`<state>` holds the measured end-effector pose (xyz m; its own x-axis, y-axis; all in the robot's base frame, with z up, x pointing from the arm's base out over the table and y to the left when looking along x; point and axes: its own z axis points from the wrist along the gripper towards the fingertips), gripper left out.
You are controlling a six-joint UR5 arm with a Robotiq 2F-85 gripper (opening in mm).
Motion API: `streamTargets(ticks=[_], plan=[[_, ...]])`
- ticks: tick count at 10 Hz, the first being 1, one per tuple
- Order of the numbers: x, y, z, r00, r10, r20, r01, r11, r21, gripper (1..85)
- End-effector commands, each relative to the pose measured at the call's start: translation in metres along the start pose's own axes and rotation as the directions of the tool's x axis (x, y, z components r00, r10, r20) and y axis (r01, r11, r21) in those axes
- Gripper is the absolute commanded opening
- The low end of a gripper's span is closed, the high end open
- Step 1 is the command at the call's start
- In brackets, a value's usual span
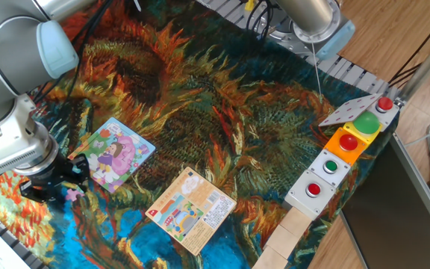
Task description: Assemble one piece of a puzzle
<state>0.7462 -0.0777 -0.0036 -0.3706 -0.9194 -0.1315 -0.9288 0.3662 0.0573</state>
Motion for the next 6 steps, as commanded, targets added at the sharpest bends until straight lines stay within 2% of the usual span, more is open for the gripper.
streamTargets(ticks=[1,6], plan=[[-0.0015,-0.0018,-0.0027,1.0,0.001,0.013,-0.002,1.0,0.004,32.7],[0.0004,-0.0008,-0.0118,1.0,0.005,0.014,-0.004,1.0,-0.006,15.7]])
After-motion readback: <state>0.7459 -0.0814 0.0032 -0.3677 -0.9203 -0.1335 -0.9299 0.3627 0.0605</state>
